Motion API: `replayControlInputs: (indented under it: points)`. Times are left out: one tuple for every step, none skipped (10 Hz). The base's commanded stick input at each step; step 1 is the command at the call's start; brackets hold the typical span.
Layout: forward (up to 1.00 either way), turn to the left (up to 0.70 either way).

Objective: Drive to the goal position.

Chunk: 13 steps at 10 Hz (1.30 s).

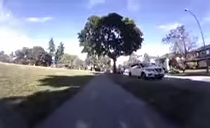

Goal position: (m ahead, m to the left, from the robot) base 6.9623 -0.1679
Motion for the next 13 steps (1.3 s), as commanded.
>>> replayControlInputs:
  points:
    - [1.0, 0.02]
    - [1.0, 0.17]
    - [1.0, 0.36]
    - [1.0, 0.37]
    - [1.0, 0.37]
    - [1.0, 0.37]
    - [1.0, 0.3]
    - [1.0, 0.12]
    - [1.0, 0.0]
    - [1.0, -0.01]
    - [1.0, -0.01]
    - [1.0, -0.01]
    - [1.0, -0.01]
